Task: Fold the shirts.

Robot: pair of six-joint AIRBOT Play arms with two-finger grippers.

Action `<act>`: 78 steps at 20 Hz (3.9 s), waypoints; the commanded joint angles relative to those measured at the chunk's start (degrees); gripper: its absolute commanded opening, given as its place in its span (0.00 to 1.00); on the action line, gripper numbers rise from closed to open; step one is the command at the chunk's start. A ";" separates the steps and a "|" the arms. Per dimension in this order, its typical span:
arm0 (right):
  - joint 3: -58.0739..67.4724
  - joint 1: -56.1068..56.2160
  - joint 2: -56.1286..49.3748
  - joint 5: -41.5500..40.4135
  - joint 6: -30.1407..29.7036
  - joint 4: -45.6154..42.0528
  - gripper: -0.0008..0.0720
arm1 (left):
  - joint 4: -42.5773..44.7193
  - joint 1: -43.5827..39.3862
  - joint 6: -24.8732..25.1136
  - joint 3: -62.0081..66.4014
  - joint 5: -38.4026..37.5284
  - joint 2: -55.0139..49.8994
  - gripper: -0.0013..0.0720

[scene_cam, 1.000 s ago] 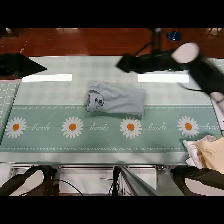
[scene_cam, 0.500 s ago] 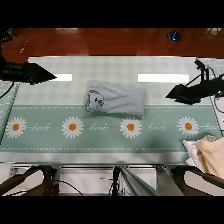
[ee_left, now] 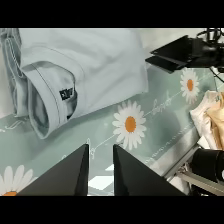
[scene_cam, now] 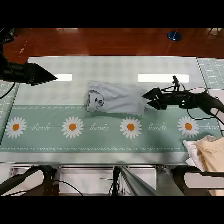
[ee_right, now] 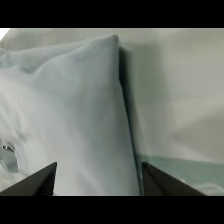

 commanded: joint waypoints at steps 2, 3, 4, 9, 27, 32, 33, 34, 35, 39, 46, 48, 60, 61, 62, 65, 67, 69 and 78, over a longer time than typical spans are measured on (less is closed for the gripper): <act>-0.22 5.92 -3.28 -7.08 1.31 6.67 0.75 | -0.87 -0.44 -1.53 0.04 -1.95 0.22 0.31; -0.20 6.54 -3.48 -7.13 1.90 6.71 0.74 | -0.87 -0.48 -1.53 0.04 -1.86 0.22 0.31; -0.20 6.86 -3.50 -6.97 1.90 6.80 0.73 | -0.85 -0.46 -1.53 0.04 -1.73 0.22 0.31; 4.15 4.13 -1.97 6.05 -4.07 8.61 0.04 | -0.83 -0.46 -1.27 0.04 -1.73 0.20 0.31; 24.30 -46.62 48.92 54.51 22.49 -64.22 0.04 | -0.81 -0.35 6.01 0.04 -1.36 -0.02 0.29; 24.28 -48.11 46.66 54.73 23.58 -81.64 0.04 | -0.79 0.24 7.72 0.04 -1.55 -0.09 0.29; 24.15 -48.11 46.40 54.73 23.80 -85.99 0.04 | -0.81 0.59 7.72 0.04 -1.51 -0.07 0.29; 23.78 -48.33 46.31 54.80 23.87 -89.57 0.04 | -0.81 0.94 7.72 0.04 -1.44 -0.09 0.29; 23.10 -49.13 46.31 54.82 23.96 -91.73 0.04 | -0.81 1.40 7.72 0.04 -1.29 -0.09 0.29; 17.03 -55.58 46.31 54.75 23.89 -96.00 0.04 | -0.83 4.31 7.69 0.04 -0.37 -0.09 0.29; -1.92 -64.85 46.31 50.95 23.50 -102.79 0.04 | -0.83 8.74 7.69 0.04 0.66 -0.09 0.29; -5.49 -67.60 46.31 47.28 23.43 -106.09 0.04 | -0.85 10.08 7.45 0.04 0.63 -0.07 0.29; -2.51 -67.73 45.92 -25.88 34.45 -74.42 0.45 | 3.04 9.81 9.22 0.04 5.95 -2.54 0.40; -1.81 -61.86 44.04 -43.67 31.98 -56.98 0.46 | 0.92 9.33 9.20 0.04 8.59 -3.45 0.70; 0.63 -52.89 40.63 -52.92 29.03 -45.48 0.46 | -2.32 8.52 9.20 0.04 12.55 -4.44 0.92; 17.18 -24.22 26.60 -28.00 11.85 -50.88 0.46 | -10.43 3.28 12.00 1.27 28.20 -6.32 0.96; 26.05 -8.48 15.34 -3.72 9.14 -54.42 0.46 | 1.18 -4.13 14.16 4.50 32.59 -6.34 0.73; 29.09 2.51 7.08 13.88 10.03 -60.83 0.46 | 24.28 -13.57 3.04 7.21 32.76 -6.38 0.73; 28.17 14.88 4.09 25.18 24.74 -83.34 0.50 | 56.87 -24.87 -26.21 7.32 13.53 -15.80 0.92</act>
